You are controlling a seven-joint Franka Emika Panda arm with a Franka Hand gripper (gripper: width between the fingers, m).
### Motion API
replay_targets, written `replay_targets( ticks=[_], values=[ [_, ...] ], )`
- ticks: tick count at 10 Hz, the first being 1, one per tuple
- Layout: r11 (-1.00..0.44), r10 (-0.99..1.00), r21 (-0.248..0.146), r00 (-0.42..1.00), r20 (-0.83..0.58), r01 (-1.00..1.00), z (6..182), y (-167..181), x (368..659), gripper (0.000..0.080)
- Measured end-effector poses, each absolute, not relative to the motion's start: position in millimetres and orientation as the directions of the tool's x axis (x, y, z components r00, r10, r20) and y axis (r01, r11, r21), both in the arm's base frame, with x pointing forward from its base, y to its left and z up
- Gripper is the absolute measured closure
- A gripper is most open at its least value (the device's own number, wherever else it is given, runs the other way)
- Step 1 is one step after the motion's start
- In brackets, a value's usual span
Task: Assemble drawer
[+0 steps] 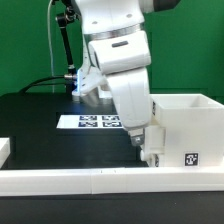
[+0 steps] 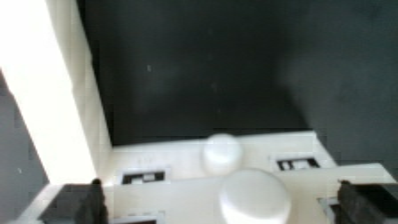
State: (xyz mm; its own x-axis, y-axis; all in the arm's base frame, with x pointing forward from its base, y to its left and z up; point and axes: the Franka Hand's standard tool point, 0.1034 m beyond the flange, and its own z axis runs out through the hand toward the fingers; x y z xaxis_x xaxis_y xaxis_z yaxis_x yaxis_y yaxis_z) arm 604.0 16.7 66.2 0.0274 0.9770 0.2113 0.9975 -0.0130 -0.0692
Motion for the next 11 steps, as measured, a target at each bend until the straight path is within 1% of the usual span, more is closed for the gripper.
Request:
replay_targets(
  ticks=[2,4,5,6,7,8,9,11],
  values=[
    [-0.018,0.976,-0.077,0.035,0.215,0.997,66.0,36,603,0.0151],
    [-0.028,0.978,-0.071,0.042,0.205,0.997,63.1,35,603,0.0151],
    [-0.020,0.978,-0.072,0.034,0.204,0.997,63.5,29,601,0.0151],
    [-0.015,0.979,-0.075,0.030,0.199,0.997,66.8,12,600,0.0151],
    [-0.027,0.980,-0.081,0.042,0.194,0.996,73.3,-5,599,0.0151],
    [-0.050,0.981,-0.076,0.063,0.185,0.996,81.2,-16,596,0.0151],
    [-0.066,0.981,-0.072,0.078,0.178,0.995,84.5,-19,593,0.0151],
    [-0.066,0.980,-0.076,0.078,0.180,0.995,81.3,-18,593,0.0151]
  ],
)
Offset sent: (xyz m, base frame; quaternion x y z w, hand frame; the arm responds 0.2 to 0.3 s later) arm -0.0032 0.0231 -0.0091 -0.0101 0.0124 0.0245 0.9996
